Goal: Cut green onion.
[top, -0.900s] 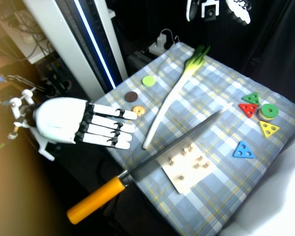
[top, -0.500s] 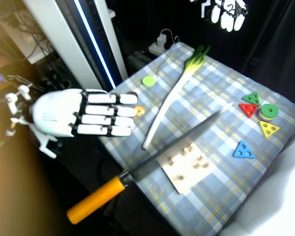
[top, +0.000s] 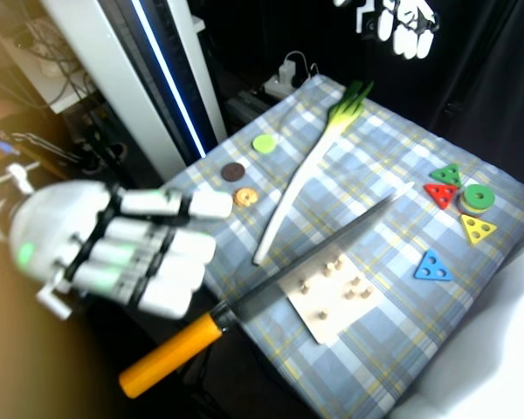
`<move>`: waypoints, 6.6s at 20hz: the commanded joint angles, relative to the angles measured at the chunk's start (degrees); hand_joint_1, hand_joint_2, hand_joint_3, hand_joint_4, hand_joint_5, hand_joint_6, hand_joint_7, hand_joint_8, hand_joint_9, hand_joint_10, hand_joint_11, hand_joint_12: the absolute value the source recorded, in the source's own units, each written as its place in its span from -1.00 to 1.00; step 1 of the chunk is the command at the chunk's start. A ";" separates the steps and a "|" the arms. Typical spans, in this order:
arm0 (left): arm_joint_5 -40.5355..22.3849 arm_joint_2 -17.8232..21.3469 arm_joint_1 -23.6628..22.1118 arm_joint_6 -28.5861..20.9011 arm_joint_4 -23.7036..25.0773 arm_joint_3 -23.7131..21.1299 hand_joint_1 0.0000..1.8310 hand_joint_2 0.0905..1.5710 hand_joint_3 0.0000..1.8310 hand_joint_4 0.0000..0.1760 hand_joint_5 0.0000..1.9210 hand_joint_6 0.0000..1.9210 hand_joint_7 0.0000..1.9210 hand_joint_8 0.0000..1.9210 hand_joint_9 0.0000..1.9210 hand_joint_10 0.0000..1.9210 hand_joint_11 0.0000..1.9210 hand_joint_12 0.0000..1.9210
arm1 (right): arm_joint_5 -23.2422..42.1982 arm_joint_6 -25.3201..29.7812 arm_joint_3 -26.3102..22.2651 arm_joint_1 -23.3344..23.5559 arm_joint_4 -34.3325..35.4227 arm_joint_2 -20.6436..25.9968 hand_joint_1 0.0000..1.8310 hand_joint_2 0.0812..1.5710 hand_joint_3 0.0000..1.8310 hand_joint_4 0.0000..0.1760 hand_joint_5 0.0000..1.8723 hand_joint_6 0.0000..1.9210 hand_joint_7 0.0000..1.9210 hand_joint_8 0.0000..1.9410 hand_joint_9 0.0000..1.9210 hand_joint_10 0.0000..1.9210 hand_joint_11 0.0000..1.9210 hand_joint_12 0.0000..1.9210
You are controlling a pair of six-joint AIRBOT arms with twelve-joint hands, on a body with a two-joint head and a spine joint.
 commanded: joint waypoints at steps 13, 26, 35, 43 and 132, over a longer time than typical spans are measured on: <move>-6.58 -0.36 -0.84 -0.30 -0.45 0.00 -0.52 -0.06 -1.00 1.00 -1.00 -1.00 -1.00 -1.00 -1.00 -1.00 -1.00 -1.00 | -16.63 -5.23 8.16 11.39 0.65 -3.87 -0.01 0.09 -0.99 1.00 -1.00 -1.00 -1.00 -1.00 -1.00 -1.00 -1.00 -1.00; -5.98 -0.66 -0.83 -2.08 -0.42 0.40 -0.45 -0.03 -1.00 1.00 -1.00 -1.00 -1.00 -1.00 -1.00 -1.00 -0.99 -0.99 | -24.34 -5.85 13.18 15.57 0.51 -8.12 0.00 0.14 -1.00 -1.00 -0.32 -0.99 -0.36 -0.99 -0.49 -0.98 -0.70 -0.83; -5.77 -0.76 -0.80 -2.53 -0.45 0.48 -0.50 0.04 -0.99 1.00 -1.00 -1.00 -1.00 -1.00 -1.00 -1.00 -0.99 -1.00 | -24.33 -5.85 13.56 15.56 0.76 -8.93 -0.04 0.35 -1.00 -1.00 -0.13 -0.30 0.09 -1.00 0.10 -0.96 -0.32 0.16; -5.43 -1.02 -0.82 -2.53 -0.52 0.69 -0.44 0.03 -1.00 1.00 -1.00 -1.00 -1.00 -1.00 -1.00 -1.00 -0.98 -0.99 | -24.33 -5.85 14.39 15.85 1.05 -9.98 -0.16 0.32 -1.00 -0.93 -0.24 0.84 -0.07 0.97 0.10 0.98 0.16 0.99; 46.28 -17.34 -20.83 -1.51 39.61 3.52 -1.00 0.57 -0.99 -0.38 -0.97 -0.99 -0.99 -0.99 -1.00 -1.00 -1.00 -1.00 | -1.79 0.00 -0.06 5.98 -6.01 -7.00 0.13 0.64 -1.00 0.49 0.25 1.00 0.46 1.00 0.61 1.00 0.66 1.00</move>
